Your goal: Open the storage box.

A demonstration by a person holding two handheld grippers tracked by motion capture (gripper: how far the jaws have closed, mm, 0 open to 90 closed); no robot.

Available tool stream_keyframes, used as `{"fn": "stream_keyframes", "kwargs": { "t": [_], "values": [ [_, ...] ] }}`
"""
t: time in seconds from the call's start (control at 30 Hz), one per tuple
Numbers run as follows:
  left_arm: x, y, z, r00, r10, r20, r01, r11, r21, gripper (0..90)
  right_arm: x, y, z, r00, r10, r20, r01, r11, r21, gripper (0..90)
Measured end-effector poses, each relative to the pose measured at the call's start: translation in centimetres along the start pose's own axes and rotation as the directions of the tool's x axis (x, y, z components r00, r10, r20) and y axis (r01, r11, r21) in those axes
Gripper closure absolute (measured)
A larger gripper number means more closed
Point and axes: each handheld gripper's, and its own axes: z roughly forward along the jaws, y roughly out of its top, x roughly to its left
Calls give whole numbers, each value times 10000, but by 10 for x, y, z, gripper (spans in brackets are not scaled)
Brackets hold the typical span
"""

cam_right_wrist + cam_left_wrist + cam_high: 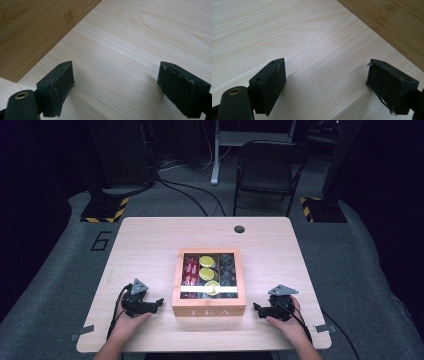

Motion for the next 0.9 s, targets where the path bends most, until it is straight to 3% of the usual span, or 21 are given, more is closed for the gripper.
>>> {"fn": "stream_keyframes", "kwargs": {
  "t": [0.17, 0.27, 0.33, 0.47, 0.6, 0.67, 0.8, 0.9],
  "values": [
    [-1, 0, 0, 10000, -86, -41, 86, 10000, -39, 159, 1, 2, -1, 10000, 71, -44, -70, 9998, 205, 148],
    [0, 1, -4, 9997, -230, -76, 230, 9997, 11, 280, 1, 3, -1, 10000, 27, -22, -27, 9996, 294, 153],
    [1, 1, -6, 9994, -339, -52, 339, 9994, 60, 302, 0, 4, -1, 10000, 18, 25, -19, 9996, 274, 167],
    [0, 4, -11, 9992, -394, 53, 394, 9992, 21, 326, 0, 5, -3, 9998, 172, 59, -174, 9993, 332, 254],
    [-4, 7, -17, 9993, -346, 161, 347, 9994, -66, 351, 0, 8, -8, 9996, 166, -231, -151, 9978, 653, 340],
    [-5, 9, -20, 9994, -289, 175, 290, 9995, -81, 363, 1, 9, -10, 9996, -110, -244, 123, 9984, 556, 356],
    [-8, 9, -24, 9979, -584, 269, 584, 9983, 9, 367, 4, 13, -16, 9996, -17, -281, 28, 9992, 405, 354],
    [-12, 9, -29, 9983, -521, 260, 522, 9986, -44, 367, 6, 17, -21, 9990, 236, -389, -231, 9996, 146, 355]
  ]
}}
